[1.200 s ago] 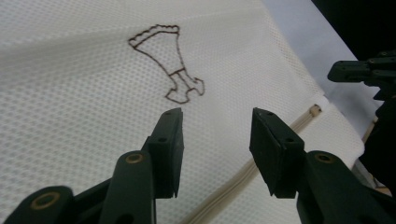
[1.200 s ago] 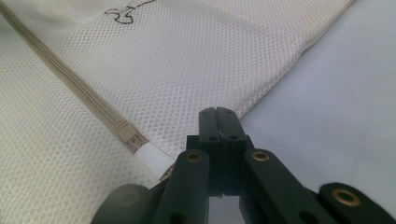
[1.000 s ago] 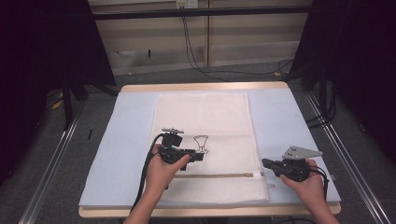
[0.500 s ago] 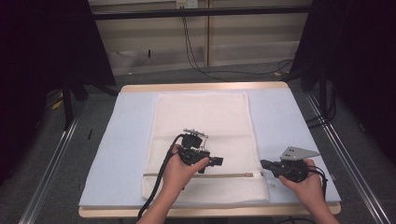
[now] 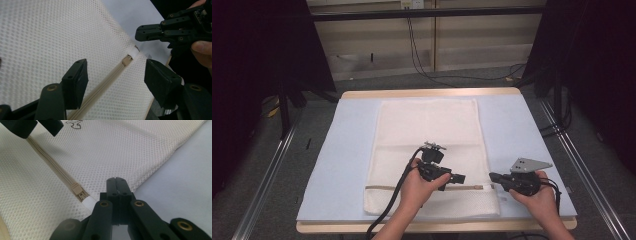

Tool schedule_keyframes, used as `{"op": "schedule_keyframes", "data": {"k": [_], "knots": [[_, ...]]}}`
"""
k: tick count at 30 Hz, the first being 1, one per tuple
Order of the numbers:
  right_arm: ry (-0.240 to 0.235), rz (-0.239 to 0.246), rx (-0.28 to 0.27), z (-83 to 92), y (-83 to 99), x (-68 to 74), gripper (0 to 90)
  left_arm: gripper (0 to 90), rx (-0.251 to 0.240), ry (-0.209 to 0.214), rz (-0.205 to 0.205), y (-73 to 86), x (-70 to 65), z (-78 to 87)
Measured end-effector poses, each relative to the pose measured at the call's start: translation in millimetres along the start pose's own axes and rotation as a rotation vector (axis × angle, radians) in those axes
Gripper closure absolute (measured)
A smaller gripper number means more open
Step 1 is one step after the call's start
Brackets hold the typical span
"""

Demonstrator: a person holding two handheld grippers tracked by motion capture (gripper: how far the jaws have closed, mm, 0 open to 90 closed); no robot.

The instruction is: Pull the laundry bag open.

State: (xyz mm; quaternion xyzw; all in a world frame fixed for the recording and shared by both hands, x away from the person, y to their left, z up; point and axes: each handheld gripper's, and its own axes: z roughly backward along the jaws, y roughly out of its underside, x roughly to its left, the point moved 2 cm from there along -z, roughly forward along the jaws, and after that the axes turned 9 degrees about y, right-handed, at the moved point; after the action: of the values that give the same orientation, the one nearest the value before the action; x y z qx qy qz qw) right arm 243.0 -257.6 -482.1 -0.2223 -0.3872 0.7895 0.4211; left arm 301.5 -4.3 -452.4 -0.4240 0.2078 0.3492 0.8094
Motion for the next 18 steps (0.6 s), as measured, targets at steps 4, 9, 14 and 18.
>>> {"op": "schedule_keyframes", "data": {"k": [4,9,14,18], "knots": [[-0.003,0.000,0.007,-0.4,-0.6,1.0,90.0,39.2,0.028,0.017,0.010,1.1,-3.0,-8.6],[-0.008,0.001,0.009,-2.5,-1.3,1.4,90.0,46.9,0.043,0.042,0.027,1.5,-3.9,-17.4],[-0.017,0.019,0.023,-4.4,-0.8,3.5,90.0,53.8,0.058,0.046,0.068,2.8,-4.5,-31.1],[-0.021,0.025,0.037,-5.3,0.3,4.7,90.0,57.3,0.087,0.057,0.057,2.7,-3.1,-37.3]]}}
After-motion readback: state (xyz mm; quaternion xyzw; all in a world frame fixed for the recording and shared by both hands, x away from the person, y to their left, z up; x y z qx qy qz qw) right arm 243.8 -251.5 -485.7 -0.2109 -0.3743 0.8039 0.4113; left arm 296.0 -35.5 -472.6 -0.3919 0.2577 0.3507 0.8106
